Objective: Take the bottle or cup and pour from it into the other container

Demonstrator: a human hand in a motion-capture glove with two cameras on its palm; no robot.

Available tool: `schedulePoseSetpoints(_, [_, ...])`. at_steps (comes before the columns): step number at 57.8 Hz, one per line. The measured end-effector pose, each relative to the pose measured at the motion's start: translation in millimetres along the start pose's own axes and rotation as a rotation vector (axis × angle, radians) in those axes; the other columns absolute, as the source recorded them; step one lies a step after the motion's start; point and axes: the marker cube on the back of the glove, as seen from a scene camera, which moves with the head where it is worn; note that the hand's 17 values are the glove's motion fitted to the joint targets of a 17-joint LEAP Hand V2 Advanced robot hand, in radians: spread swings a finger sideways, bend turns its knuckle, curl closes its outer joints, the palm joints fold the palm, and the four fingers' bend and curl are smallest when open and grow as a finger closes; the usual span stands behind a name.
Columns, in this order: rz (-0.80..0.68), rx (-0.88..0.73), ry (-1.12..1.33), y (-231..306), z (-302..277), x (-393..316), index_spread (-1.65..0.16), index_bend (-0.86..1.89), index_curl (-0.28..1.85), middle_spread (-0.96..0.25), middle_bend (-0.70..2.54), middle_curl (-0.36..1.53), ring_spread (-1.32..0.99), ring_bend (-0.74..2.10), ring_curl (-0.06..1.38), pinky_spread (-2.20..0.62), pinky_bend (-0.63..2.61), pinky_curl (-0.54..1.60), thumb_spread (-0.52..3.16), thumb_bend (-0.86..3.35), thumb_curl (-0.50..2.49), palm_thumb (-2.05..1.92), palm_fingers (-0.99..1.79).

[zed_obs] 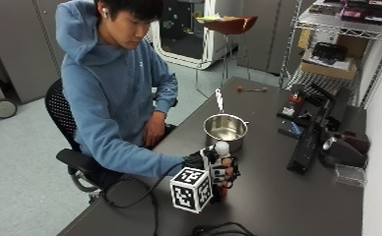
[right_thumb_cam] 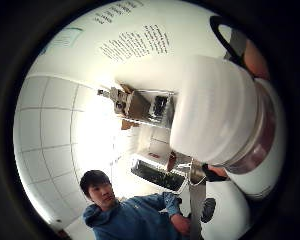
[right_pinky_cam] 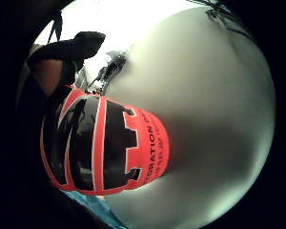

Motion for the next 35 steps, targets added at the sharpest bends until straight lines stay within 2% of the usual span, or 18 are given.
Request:
schedulePoseSetpoints(13, [-0.009, -0.029, 0.109, -3.8, 11.8, -10.0, -0.14, 0.15, 0.34, -0.03, 0.34, 0.43, -0.10, 0.52, 0.37, -0.06, 0.49, 0.27, 0.42, -0.03, 0.57, 1.07, 1.05])
schedulePoseSetpoints(35, [-0.060, -0.131, 0.289, -7.5, 27.6, -49.1, -0.12, 0.13, 0.35, -0.04, 0.29, 0.47, -0.11, 0.47, 0.41, -0.11, 0.45, 0.31, 0.31, -0.03, 0.64, 1.06, 1.10])
